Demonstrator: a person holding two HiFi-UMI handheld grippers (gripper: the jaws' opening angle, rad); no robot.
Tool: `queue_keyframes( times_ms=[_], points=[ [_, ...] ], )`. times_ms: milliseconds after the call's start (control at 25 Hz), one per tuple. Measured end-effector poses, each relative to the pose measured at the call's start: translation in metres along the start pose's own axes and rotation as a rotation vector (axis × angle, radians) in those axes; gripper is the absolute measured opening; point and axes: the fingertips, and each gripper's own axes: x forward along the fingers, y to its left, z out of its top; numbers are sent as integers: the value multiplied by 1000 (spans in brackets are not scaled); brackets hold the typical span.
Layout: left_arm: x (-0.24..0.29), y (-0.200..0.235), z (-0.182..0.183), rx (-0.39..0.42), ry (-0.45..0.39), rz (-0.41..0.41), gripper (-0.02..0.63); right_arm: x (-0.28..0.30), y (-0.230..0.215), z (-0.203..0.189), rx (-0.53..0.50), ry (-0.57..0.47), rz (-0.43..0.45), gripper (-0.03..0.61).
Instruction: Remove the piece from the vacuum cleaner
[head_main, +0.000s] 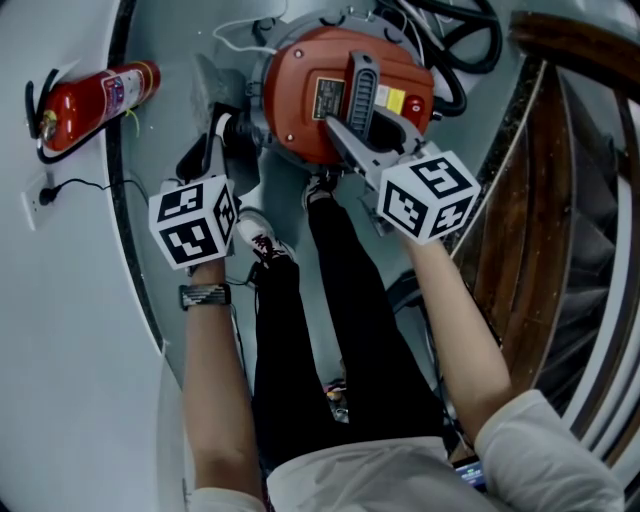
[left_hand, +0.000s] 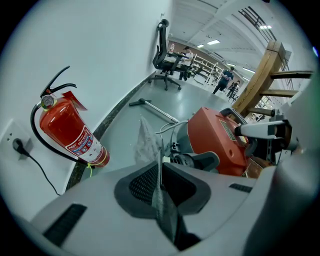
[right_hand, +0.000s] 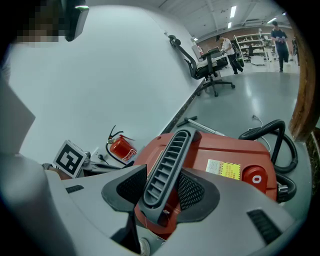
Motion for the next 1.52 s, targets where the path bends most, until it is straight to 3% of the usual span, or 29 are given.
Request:
queue_keyframes(
  times_ms=[520,1520],
  points=[
    [0,3,-1,-36,-7,-7,36,0,0,0,-5,-8,2,184],
    [-1,7,-1,-28,-16,-16,37,0,1,0,-4,-12,7,186]
  ],
)
